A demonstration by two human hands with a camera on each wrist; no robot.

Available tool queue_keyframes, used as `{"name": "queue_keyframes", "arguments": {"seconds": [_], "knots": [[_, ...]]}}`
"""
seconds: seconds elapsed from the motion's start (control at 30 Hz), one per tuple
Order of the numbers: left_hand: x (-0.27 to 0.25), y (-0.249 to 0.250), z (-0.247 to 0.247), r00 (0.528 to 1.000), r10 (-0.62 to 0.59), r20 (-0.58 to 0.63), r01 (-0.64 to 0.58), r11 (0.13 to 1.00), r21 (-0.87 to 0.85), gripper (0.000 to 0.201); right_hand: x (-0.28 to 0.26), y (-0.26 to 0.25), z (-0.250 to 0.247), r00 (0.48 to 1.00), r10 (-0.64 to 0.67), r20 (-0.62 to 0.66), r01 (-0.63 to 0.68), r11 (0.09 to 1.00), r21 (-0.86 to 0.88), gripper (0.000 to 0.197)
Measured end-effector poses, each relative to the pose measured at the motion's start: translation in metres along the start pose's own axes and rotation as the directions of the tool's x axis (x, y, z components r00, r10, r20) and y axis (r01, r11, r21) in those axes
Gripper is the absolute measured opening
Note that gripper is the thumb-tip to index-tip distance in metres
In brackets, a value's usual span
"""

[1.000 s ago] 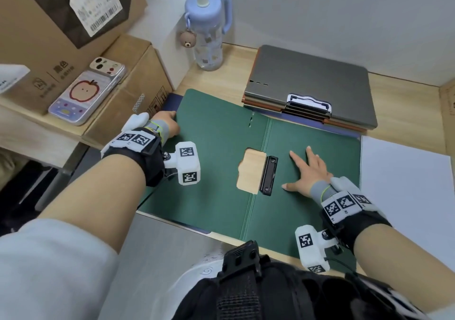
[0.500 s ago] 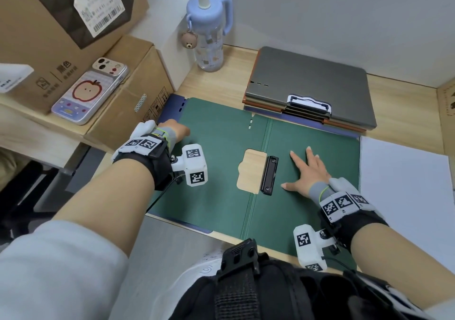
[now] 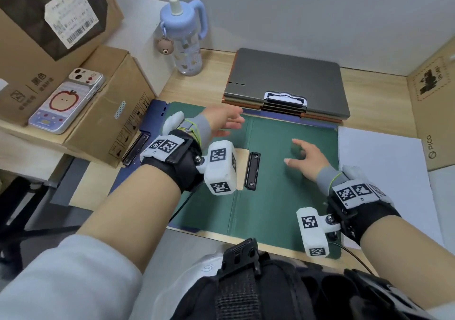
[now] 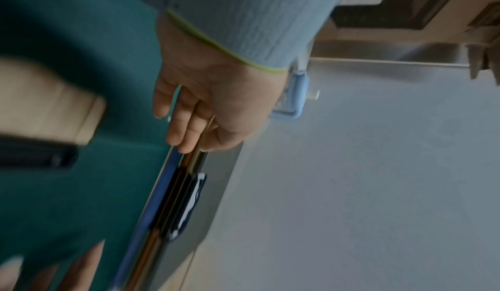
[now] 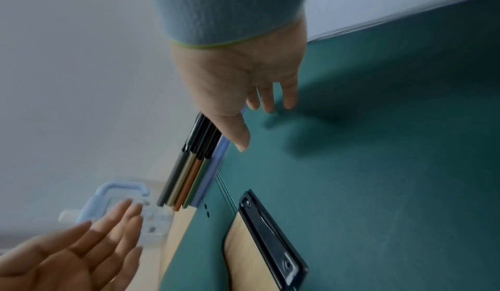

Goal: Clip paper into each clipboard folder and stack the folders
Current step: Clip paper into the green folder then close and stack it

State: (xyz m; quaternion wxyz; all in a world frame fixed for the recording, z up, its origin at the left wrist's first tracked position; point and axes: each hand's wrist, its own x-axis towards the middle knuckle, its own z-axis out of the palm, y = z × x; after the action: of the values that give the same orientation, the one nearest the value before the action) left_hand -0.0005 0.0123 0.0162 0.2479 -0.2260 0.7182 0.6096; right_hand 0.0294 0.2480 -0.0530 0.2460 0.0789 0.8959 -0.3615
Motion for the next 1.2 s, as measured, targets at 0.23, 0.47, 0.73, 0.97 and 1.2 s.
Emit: {"name": "queue_keyframes", "arguments": {"seconds": [0.23,0.47,0.73,0.97,1.2], "knots": [[-0.004,0.016,0.102,0.937,-0.102,0.334,0.159,0.976,-0.147,0.015,-0.013,0.043,-0.044,0.976,0.118,-0.184,-0.08,0.976,0.202,0.053],[-0.01,0.011,0.199,0.901,-0.214,0.378,0.259,0.963,-0.074,0.031,-0.032,0.117,-0.097,0.875,0.343,-0.341,-0.252,0.925,0.283,0.059],[-0.006,-0.008,0.253,0.89,-0.342,0.303,0.354,0.935,0.016,0.038,-0.05,0.183,-0.126,0.757,0.556,-0.342,-0.436,0.821,0.37,0.07],[0.003,-0.009,0.263,0.894,-0.388,0.222,0.391,0.92,0.033,0.021,-0.049,0.187,-0.117,0.762,0.569,-0.309,-0.506,0.821,0.265,0.073],[0.008,-0.006,0.267,0.898,-0.38,0.22,0.372,0.925,0.08,0.031,-0.05,0.183,-0.116,0.76,0.576,-0.302,-0.52,0.817,0.251,0.072]]}}
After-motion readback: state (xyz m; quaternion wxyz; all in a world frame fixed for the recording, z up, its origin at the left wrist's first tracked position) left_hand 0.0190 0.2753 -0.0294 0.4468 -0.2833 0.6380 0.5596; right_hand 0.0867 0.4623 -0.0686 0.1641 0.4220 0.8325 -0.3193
